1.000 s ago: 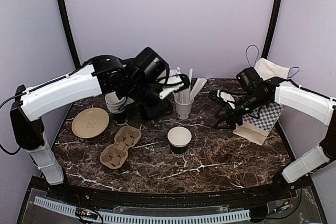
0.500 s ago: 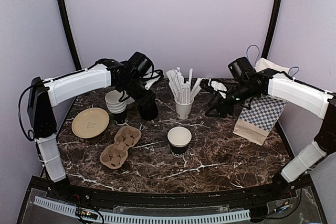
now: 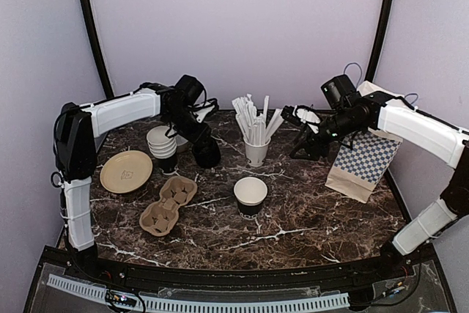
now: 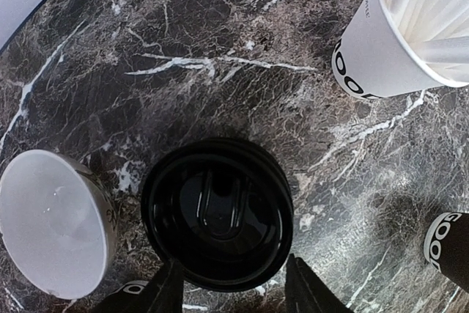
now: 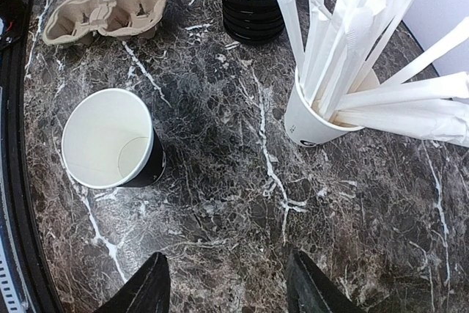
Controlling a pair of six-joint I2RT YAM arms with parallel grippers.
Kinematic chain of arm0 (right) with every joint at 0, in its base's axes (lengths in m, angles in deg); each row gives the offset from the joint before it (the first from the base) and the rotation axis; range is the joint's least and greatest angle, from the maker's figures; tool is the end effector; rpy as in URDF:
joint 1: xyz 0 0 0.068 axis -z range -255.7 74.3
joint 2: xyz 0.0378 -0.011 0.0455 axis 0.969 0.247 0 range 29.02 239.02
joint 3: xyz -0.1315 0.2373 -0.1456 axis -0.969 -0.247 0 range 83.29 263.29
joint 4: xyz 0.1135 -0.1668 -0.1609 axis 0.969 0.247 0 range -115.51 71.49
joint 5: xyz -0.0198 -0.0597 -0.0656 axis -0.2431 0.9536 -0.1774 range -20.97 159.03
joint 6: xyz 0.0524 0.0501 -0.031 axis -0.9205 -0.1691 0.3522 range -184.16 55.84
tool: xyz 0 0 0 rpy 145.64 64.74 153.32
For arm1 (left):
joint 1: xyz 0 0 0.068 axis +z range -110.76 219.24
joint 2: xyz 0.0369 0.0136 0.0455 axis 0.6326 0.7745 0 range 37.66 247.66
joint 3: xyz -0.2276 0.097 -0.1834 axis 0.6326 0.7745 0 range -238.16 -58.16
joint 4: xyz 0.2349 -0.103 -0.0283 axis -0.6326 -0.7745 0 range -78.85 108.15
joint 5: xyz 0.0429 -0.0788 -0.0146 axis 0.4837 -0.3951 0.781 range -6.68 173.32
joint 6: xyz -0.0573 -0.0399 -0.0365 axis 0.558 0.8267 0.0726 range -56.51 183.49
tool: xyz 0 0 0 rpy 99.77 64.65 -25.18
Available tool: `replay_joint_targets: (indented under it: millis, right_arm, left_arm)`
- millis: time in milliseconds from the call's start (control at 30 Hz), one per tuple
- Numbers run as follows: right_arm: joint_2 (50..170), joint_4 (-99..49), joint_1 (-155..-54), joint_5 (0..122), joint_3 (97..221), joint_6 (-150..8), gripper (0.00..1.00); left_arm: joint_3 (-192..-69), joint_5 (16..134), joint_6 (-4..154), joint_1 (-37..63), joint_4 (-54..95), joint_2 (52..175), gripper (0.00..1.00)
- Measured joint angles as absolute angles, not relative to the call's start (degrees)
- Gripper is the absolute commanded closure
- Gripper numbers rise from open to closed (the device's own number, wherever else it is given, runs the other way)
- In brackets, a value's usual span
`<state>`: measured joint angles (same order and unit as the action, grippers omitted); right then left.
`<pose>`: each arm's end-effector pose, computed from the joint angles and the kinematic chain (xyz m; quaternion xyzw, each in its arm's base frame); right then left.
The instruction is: Pack the takeout coffee
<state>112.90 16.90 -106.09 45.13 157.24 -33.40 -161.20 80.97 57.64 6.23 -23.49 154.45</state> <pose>0.2613 0.1850 0.3219 -0.5286 0.7632 0.1949 0.3164 0.4046 -0.2663 0.2659 0.3233 0.8981 -0.0890 0.2845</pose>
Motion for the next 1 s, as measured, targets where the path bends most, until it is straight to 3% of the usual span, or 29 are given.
replay_joint_targets:
  millis: [300, 667, 1000]
  right_arm:
    - [112.9, 17.0, -106.1, 45.1, 157.2, -33.4, 0.46]
    - [112.9, 17.0, -106.1, 44.6, 155.8, -33.4, 0.46]
    - [112.9, 17.0, -106.1, 44.4, 155.1, -33.4, 0.46]
  left_arm:
    - [-161.4, 78.8, 56.6, 6.2, -22.6, 156.2, 0.51]
    - [-164.3, 78.2, 55.5, 6.2, -22.2, 159.6, 0.6]
    - [-165.9, 75.9, 55.4, 6.2, -22.3, 161.4, 0.56]
